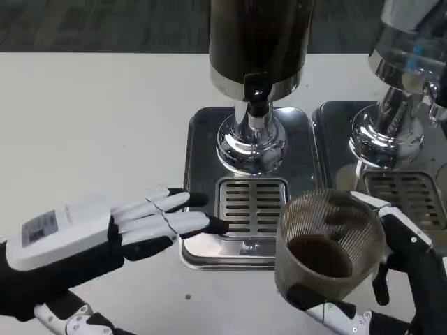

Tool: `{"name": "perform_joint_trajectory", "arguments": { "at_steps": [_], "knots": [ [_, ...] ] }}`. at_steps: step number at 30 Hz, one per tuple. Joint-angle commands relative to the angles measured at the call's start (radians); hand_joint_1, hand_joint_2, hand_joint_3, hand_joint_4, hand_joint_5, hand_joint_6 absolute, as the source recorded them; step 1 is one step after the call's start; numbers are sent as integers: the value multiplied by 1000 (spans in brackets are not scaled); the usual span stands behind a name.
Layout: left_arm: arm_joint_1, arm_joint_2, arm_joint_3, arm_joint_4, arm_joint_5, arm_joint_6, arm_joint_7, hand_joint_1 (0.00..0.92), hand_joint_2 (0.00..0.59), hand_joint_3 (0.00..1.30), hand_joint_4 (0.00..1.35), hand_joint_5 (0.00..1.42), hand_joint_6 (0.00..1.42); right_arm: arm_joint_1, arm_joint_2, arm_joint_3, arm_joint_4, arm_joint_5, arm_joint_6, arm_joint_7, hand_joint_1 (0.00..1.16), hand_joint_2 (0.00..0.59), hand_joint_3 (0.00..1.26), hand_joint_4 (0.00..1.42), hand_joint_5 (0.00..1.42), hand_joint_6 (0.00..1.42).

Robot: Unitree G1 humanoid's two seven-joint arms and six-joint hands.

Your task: Grasp the cup under the faucet to collect the drink, then remove the cup.

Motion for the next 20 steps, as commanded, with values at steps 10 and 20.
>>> {"name": "perform_joint_trajectory", "arguments": {
  "at_steps": [10, 20],
  "knots": [
    [10, 35, 1, -11, 21, -3, 46, 0, 132, 95, 0, 0, 0, -15, 9, -9, -2, 31, -49, -9, 694, 226, 732, 882, 1056, 1368],
    [23, 37, 0, -12, 21, 1, 57, 0, 133, 103, 0, 0, 0, -34, 3, -25, 29, 43, -60, -7, 693, 226, 741, 882, 1065, 1368]
  ]
}}
